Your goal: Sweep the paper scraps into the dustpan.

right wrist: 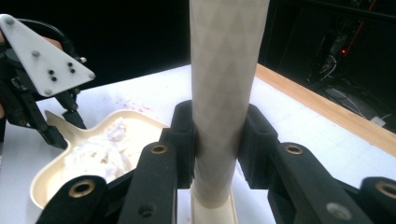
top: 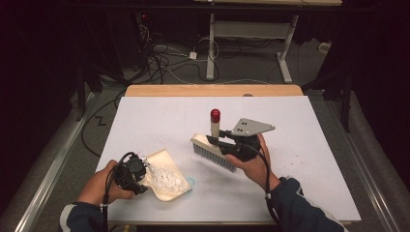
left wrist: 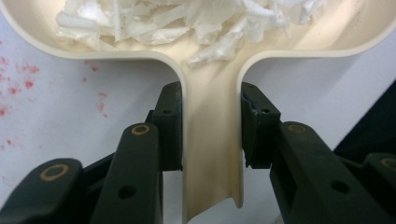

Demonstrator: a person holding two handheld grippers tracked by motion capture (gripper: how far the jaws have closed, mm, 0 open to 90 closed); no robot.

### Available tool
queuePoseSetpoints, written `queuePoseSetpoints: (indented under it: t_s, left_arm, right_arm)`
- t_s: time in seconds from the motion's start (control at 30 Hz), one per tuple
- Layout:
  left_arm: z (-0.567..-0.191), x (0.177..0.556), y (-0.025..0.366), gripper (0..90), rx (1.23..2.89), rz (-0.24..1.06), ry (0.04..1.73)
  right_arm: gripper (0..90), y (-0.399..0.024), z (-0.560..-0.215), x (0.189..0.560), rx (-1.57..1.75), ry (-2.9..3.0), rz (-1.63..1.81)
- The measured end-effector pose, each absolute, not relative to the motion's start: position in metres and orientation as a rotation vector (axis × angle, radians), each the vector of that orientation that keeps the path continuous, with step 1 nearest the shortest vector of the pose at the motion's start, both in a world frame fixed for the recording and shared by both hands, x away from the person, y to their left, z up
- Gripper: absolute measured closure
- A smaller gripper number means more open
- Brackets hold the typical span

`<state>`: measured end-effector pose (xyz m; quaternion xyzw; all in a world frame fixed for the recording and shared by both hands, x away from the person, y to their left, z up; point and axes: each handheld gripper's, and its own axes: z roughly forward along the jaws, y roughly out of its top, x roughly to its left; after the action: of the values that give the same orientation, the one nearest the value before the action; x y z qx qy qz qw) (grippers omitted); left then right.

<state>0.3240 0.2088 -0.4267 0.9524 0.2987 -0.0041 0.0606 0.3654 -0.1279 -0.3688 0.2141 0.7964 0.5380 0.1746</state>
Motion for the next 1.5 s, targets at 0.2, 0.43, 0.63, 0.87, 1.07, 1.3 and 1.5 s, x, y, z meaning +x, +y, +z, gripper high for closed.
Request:
queuePoseSetpoints:
  t_s: [0.2, 0.43, 0.63, 0.87, 1.07, 1.3, 1.5]
  left_arm:
    - [-0.427, 0.315, 0.206, 62.7, 2.92, -0.016, 0.852]
    - [-0.43, 0.311, 0.199, 62.6, 2.953, -0.017, 0.822]
    - [-0.432, 0.311, 0.189, 62.7, 2.987, -0.02, 0.804]
    - [-0.431, 0.315, 0.181, 62.7, 2.985, -0.014, 0.799]
    - [-0.434, 0.317, 0.176, 62.6, 2.973, -0.01, 0.814]
    - [-0.437, 0.32, 0.177, 62.7, 2.924, -0.042, 0.855]
    - [-0.438, 0.322, 0.179, 62.7, 2.884, -0.03, 0.915]
  right_arm:
    - [71.1, -0.145, -0.368, 0.356, 0.579, 2.3, 1.5]
    - [71.1, -0.166, -0.369, 0.332, 0.534, 2.409, 1.502]
    - [71.1, -0.162, -0.379, 0.318, 0.497, 2.484, 1.476]
    - [71.0, -0.13, -0.384, 0.305, 0.387, 2.536, 1.474]
    - [71.1, -0.097, -0.386, 0.305, 0.336, 2.537, 1.509]
    - [71.1, -0.082, -0.375, 0.31, 0.302, 2.474, 1.583]
    - [71.0, -0.096, -0.363, 0.328, 0.372, 2.389, 1.606]
